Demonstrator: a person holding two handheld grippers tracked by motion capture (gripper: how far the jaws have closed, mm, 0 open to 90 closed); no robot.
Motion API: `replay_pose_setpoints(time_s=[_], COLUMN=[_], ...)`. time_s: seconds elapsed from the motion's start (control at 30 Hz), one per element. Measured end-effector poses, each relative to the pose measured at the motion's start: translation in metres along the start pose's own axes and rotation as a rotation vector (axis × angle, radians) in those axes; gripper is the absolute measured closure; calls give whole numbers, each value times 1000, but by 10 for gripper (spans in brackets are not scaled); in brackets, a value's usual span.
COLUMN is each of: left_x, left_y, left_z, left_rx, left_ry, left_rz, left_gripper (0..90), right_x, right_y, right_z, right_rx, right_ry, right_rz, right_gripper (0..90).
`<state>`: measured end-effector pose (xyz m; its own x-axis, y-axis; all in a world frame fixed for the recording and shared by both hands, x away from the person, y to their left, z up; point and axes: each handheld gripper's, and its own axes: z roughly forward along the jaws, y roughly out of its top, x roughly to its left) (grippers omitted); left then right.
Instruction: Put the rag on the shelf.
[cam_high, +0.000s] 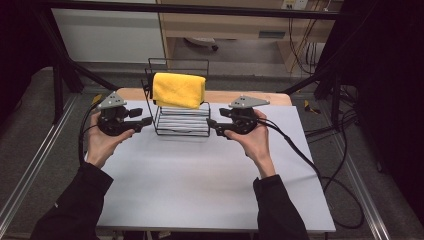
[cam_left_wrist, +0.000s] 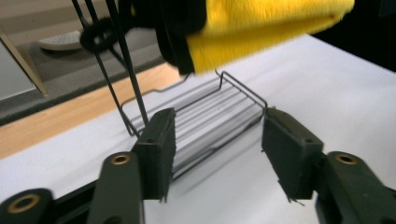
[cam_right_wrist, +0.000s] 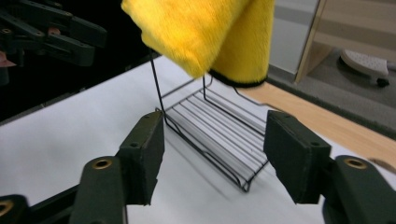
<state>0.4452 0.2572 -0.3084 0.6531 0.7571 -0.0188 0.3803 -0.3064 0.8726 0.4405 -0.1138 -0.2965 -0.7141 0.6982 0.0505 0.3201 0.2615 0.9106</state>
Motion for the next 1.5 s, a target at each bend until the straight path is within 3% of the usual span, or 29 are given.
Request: replay_pose_setpoints(time_s=[0.1,0.27,0.53,0.67,0.87,1.0,1.17,1.5], left_x=[-2,-7,-15,-18,-19,-18,-15,-13], left_y=[-11,-30,-59,-75,-98,-112,-126,-144], left_z=[0,4,8,9,10,9,5,2], left_rx=[6,52,69,56,81,86,89,101], left_ry=[-12,-20,-32,-30,-12,-11,-13,-26], left_rz=[-16,-1,5,-11,-9,-29,-42,-24], left_gripper=[344,239,118,99,92,92,95,102], right_x=[-5,-16,-34,-38,-42,-47,-54,-64], right_y=[-9,-25,-58,-78,-111,-132,-157,-193], right_z=[-8,-20,-39,-45,-51,-57,-65,-84], right_rx=[12,31,50,63,91,100,115,157], right_ry=[-9,-10,-23,-19,-22,-26,-38,-57], right_rz=[14,39,74,91,102,124,150,184], right_gripper=[273,168,77,65,54,49,45,29])
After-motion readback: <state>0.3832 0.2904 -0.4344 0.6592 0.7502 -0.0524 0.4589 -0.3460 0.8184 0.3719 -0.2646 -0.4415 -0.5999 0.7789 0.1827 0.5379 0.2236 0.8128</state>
